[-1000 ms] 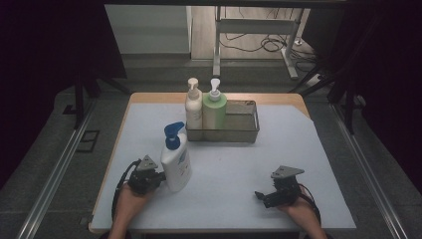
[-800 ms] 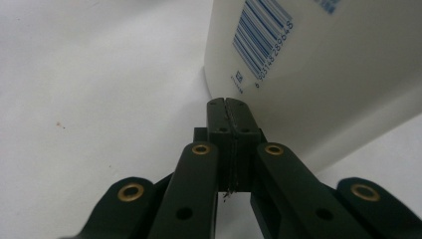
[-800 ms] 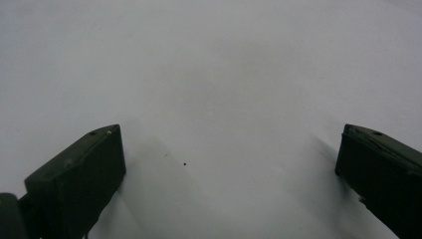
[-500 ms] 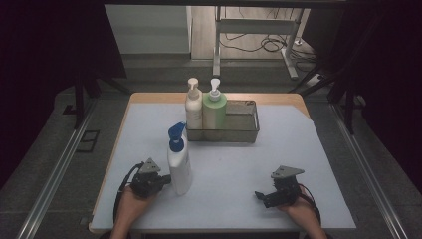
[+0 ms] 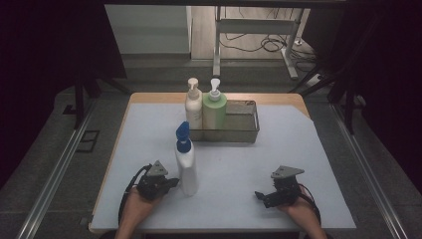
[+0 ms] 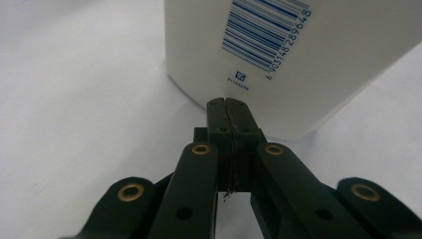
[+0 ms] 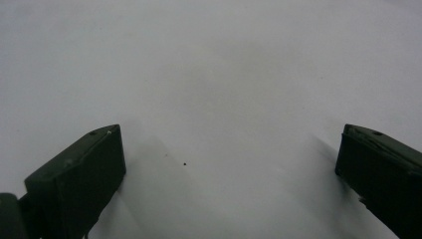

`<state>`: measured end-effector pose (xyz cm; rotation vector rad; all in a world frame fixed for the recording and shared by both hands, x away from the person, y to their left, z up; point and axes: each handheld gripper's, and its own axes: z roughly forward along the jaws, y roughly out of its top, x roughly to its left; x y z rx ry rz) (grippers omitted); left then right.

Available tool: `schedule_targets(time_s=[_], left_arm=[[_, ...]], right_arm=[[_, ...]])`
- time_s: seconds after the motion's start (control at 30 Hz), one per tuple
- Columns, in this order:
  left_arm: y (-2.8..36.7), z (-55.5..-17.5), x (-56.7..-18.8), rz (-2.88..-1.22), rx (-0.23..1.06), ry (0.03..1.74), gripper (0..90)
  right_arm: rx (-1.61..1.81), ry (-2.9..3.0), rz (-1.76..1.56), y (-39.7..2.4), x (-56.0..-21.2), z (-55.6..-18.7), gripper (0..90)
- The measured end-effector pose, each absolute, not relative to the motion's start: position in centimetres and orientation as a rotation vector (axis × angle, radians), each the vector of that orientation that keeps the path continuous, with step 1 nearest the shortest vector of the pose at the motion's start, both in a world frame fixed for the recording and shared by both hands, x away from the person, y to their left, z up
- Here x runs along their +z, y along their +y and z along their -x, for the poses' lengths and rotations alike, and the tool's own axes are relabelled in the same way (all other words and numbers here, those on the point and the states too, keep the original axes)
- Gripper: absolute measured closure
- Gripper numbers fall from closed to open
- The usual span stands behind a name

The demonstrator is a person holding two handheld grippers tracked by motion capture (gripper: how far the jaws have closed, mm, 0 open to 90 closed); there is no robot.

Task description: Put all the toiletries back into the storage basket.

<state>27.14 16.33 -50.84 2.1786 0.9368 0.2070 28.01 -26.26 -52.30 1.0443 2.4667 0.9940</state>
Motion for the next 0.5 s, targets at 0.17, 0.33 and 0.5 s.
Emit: schedule_targets(time_s=[0.17, 0.33, 0.5], left_arm=[[15.4, -27.3, -50.8, -2.188, 0.204, 0.913, 89.2], [14.7, -27.6, -50.8, -2.197, 0.199, 0.899, 89.1], [14.0, -28.1, -50.8, -2.212, 0.219, 0.899, 87.6]], right_arm=[[0.994, 2.466, -1.046, -26.3, -52.3, -28.0, 0.0], [0.994, 2.466, -1.045, -26.3, -52.3, -28.0, 0.0], [0.994, 2.466, -1.045, -26.3, -52.3, -28.0, 0.0]])
